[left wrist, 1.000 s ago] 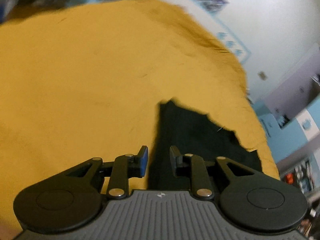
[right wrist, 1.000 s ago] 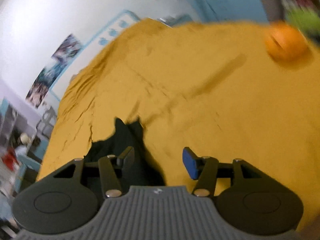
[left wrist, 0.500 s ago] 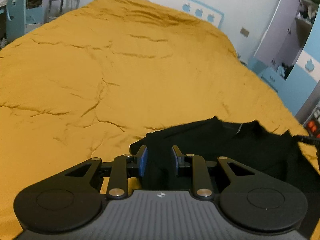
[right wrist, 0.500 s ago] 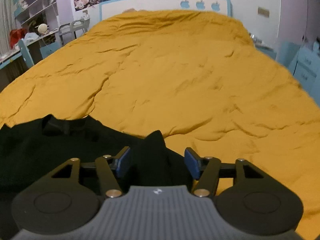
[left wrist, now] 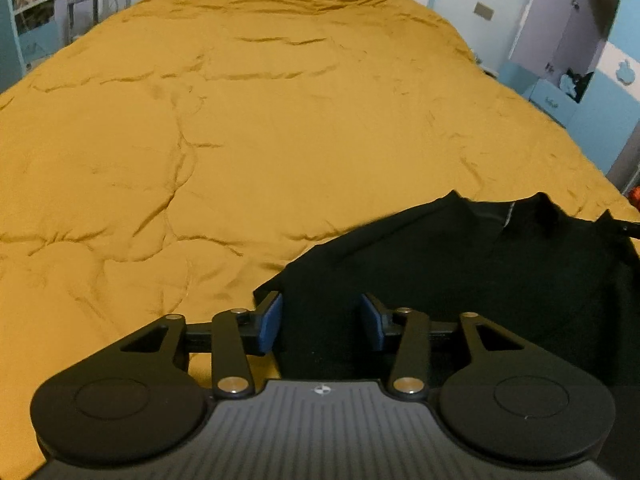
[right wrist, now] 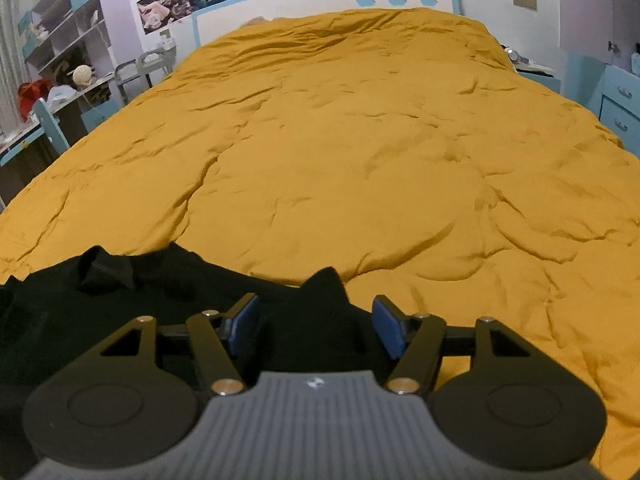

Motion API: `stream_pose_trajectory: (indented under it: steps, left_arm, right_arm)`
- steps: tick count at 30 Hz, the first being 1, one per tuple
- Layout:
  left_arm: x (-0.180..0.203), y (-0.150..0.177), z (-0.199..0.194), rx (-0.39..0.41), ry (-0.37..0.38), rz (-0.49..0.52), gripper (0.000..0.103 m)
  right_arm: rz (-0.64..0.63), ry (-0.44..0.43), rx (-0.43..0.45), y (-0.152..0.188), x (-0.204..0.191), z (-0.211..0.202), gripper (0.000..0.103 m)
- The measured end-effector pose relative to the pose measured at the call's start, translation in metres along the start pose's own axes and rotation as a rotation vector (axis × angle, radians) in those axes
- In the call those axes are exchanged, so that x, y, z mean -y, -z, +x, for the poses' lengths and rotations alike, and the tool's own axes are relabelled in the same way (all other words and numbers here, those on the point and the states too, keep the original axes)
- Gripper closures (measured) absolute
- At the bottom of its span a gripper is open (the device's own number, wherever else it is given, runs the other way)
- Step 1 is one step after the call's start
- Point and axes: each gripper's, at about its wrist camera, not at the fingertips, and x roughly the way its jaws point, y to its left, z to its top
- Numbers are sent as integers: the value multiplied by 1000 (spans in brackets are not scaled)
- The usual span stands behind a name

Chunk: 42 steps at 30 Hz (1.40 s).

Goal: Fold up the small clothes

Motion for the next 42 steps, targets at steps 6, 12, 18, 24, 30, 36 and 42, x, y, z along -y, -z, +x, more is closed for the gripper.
stream_pose_trajectory:
  steps: [6, 12, 18, 24, 30, 36, 42]
  left_arm:
    - [5, 0, 2, 22, 12, 13, 95]
    - [4, 7, -34, 254, -35, -54, 98]
    - [-23, 12, -10, 182, -8, -214, 98]
    - [-30, 24, 14, 112, -18, -268, 97]
    - [-31, 13, -3, 108, -46, -282, 88]
    - [-7, 14, -96, 191, -2, -322, 88]
    - [78, 81, -143, 160, 206, -300, 76]
  right_arm:
    - [-31, 24, 7, 1, -11, 4, 67]
    - [-3, 98, 37, 1, -12, 1, 100]
    - [90, 126, 93, 5, -3, -7, 100]
    - [110, 168, 33, 14, 1, 20, 98]
    - [144, 170, 51, 16, 6, 19, 73]
    - [204, 102, 201, 17, -17, -65, 62]
    - [186, -128, 188, 75, -106, -144, 50]
